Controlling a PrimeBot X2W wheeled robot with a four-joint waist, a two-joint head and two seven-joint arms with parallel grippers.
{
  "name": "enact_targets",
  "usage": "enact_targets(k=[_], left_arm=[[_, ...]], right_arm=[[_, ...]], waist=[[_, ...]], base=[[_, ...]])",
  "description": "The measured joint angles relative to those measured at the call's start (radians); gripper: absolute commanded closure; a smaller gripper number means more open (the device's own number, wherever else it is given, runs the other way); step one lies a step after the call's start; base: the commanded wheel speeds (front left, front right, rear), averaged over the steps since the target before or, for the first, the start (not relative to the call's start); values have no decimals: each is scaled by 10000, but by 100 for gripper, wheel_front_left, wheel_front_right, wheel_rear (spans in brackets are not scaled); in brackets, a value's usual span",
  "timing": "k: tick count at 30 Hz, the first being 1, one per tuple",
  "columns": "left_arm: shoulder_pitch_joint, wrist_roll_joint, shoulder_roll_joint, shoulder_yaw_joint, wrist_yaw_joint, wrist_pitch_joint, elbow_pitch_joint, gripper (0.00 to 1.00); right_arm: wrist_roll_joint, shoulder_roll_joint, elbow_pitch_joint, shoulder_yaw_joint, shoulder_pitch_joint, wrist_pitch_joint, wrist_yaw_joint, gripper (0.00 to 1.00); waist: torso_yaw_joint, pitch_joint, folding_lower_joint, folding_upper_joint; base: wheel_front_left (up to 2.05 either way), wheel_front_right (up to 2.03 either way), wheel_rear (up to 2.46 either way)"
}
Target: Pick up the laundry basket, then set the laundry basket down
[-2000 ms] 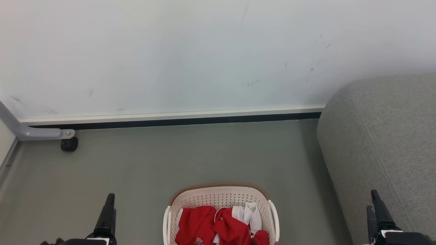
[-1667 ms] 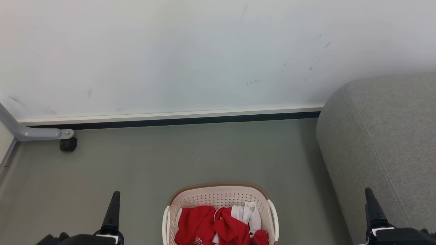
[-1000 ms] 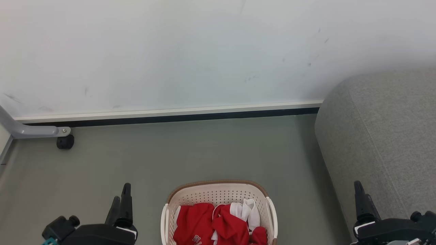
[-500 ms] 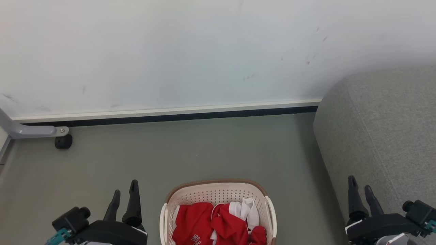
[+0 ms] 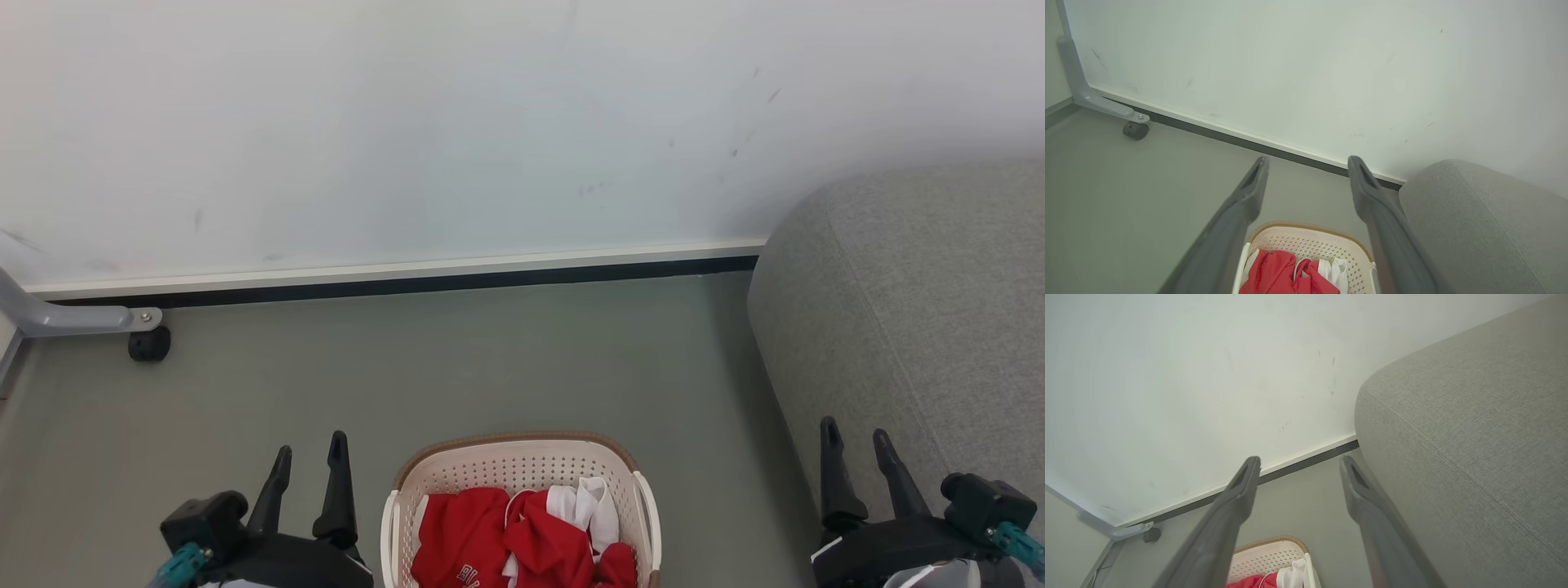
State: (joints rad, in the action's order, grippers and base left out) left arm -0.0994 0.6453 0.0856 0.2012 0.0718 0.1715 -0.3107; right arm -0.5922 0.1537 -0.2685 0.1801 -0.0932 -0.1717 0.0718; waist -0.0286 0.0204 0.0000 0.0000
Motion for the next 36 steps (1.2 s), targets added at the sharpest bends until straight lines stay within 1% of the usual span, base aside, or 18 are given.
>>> enact_targets(k=[2,3,6,19,21,36], left_arm=[[-3,-194,4,23,4,69,2,0],[-37,-495,2,98,86,151,4,0],[-128,-955,12,148,157,255,8,0],[-228,-2777,35,504,441,725,46,0],[-236,-2980,38,558,525,786,48,0],[-257,-3129,107,552,525,786,35,0]], right_arm=[[182,6,23,21,0,-65,40,0],[479,10,40,21,0,-134,88,0],[970,13,38,50,-1,-244,176,0],[2936,33,176,274,-14,-709,481,0],[3047,33,244,330,-16,-779,527,0],[3156,33,364,81,-17,-779,527,0]], waist=[[-2,11,0,0],[5,34,0,0],[9,48,0,0],[31,117,0,0],[39,136,0,0],[49,204,0,0]], base=[[0,0,0],[0,0,0],[0,0,0],[0,0,0],[0,0,0],[0,0,0]])
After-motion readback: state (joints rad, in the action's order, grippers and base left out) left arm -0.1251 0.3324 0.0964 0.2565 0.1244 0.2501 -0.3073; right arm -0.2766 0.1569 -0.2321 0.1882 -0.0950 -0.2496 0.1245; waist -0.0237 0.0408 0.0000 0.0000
